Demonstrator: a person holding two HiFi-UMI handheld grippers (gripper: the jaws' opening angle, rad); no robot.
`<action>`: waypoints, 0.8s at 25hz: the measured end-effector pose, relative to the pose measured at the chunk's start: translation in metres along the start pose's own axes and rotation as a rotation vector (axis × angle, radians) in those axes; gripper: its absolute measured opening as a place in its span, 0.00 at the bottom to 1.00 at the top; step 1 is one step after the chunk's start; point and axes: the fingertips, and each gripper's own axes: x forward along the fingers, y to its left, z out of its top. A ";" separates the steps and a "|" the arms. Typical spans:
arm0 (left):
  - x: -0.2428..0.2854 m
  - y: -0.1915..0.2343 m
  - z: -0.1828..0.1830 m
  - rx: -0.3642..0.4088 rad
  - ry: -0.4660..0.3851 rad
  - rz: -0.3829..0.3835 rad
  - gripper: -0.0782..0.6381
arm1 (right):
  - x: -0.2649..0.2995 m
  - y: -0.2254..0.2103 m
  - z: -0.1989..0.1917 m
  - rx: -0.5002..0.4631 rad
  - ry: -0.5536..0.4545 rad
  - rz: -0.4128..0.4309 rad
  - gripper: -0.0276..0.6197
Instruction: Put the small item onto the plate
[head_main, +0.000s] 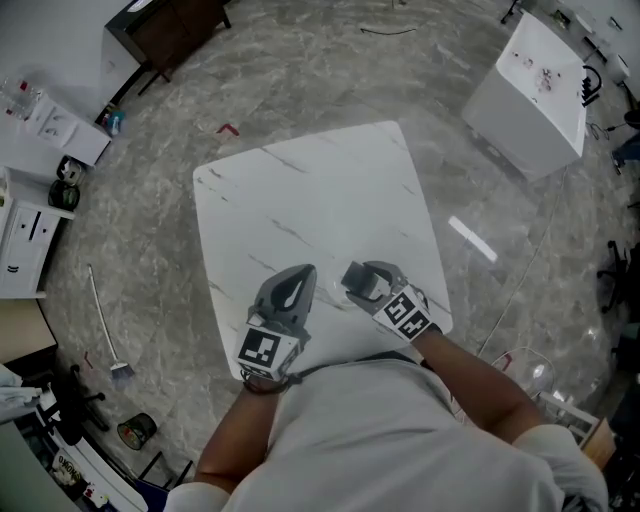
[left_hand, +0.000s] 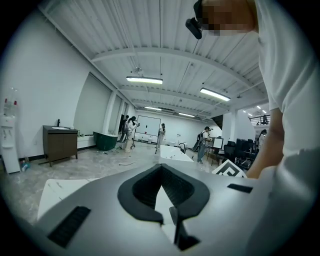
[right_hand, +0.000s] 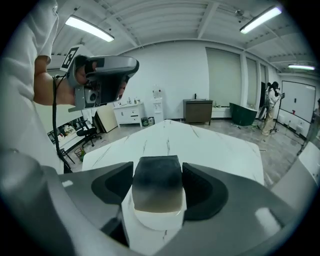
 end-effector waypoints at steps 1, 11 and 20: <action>0.001 0.002 -0.004 -0.007 0.008 0.009 0.12 | 0.007 -0.001 -0.007 -0.003 0.015 0.015 0.50; 0.012 0.030 -0.050 -0.055 0.089 0.080 0.12 | 0.073 -0.014 -0.077 -0.017 0.154 0.092 0.50; 0.012 0.040 -0.076 -0.075 0.139 0.082 0.12 | 0.098 -0.020 -0.097 -0.038 0.194 0.090 0.50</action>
